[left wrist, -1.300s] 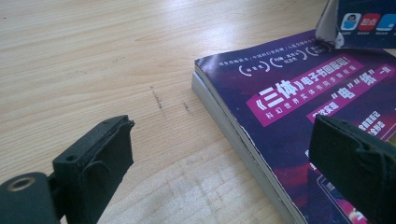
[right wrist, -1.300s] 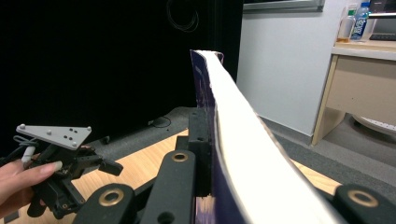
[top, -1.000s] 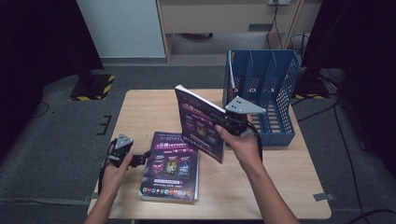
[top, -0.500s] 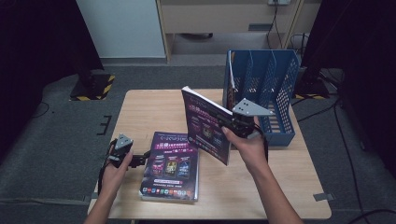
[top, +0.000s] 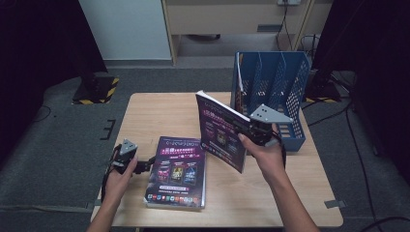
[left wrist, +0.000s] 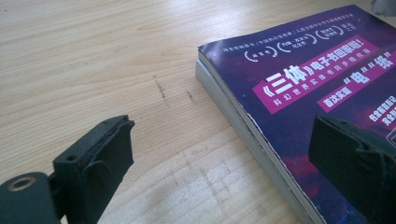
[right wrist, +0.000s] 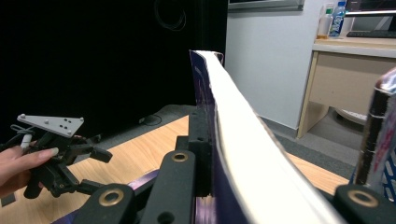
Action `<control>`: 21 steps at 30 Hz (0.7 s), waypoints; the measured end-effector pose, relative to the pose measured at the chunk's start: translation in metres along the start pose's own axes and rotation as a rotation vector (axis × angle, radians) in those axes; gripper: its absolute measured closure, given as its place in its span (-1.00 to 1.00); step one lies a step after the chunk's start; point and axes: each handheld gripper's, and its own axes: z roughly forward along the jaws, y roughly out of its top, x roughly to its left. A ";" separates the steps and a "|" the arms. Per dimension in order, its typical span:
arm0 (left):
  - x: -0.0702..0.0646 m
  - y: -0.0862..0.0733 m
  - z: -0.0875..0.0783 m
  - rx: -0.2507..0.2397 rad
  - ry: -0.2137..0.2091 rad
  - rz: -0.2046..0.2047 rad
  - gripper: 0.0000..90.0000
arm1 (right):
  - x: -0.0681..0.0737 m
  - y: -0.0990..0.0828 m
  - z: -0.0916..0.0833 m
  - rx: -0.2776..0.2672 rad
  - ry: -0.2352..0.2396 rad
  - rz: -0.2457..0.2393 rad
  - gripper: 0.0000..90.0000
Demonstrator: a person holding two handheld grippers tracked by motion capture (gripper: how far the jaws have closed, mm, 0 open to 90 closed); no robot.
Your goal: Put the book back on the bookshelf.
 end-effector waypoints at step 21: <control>0.029 -0.012 -0.006 0.015 0.059 -0.102 -0.87 | -0.009 -0.008 -0.036 -0.004 -0.019 0.004 0.84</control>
